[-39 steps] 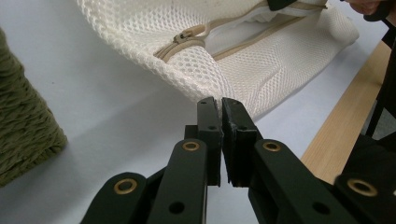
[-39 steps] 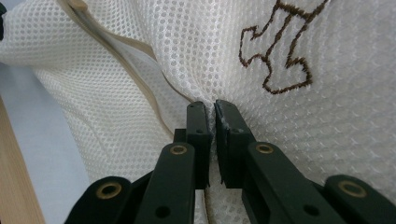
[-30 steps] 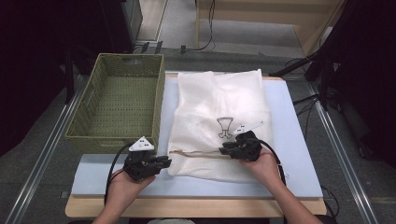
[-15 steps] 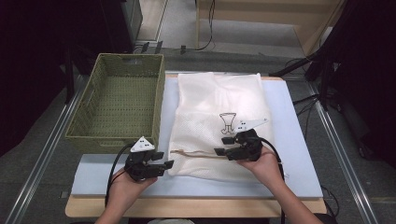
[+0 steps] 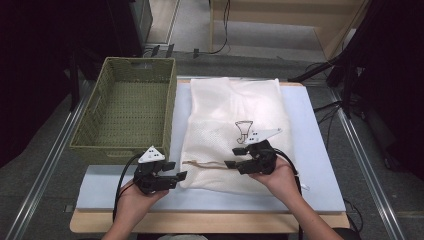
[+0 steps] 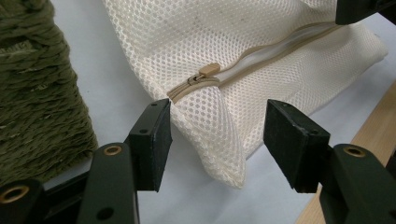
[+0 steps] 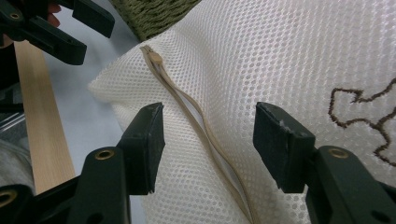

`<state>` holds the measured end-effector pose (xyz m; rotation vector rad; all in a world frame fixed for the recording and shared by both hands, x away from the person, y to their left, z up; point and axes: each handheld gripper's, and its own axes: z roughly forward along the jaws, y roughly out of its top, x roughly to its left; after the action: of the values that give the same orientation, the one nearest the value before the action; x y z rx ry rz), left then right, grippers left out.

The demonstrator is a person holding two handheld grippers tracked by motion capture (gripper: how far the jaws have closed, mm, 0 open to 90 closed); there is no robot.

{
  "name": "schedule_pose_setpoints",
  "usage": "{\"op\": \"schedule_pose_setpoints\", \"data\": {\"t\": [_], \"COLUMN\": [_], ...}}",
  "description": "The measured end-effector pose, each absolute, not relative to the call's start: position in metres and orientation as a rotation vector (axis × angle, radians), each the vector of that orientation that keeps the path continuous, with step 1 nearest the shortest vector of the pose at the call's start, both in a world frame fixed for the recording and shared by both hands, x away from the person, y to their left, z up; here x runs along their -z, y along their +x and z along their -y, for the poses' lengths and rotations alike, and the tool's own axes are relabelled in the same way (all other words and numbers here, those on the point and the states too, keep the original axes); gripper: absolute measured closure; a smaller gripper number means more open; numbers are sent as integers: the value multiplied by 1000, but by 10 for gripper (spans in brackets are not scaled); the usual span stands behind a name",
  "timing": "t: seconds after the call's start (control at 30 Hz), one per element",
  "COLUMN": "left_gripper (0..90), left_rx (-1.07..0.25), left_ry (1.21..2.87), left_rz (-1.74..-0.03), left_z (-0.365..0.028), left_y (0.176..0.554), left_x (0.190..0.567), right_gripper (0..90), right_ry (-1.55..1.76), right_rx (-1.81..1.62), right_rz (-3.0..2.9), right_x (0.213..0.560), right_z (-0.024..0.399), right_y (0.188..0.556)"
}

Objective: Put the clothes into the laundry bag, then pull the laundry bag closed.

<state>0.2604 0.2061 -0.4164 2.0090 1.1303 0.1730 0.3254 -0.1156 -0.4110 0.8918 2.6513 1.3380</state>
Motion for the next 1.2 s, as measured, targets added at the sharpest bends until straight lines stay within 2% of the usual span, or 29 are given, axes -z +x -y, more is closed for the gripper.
{"op": "schedule_pose_setpoints", "data": {"t": [0.23, 1.2], "left_gripper": [384, 386], "left_rx": [-184, -211], "left_ry": [1989, 1991], "left_rz": [-1128, -1166], "left_z": [-207, -215], "left_y": [260, 257], "left_x": [417, 419], "right_gripper": [461, 615], "right_ry": [883, 809], "right_rx": [-1331, -1333], "right_rz": [-2666, -2753], "right_x": [412, 414], "right_z": [108, 54], "right_y": [326, 333]}}
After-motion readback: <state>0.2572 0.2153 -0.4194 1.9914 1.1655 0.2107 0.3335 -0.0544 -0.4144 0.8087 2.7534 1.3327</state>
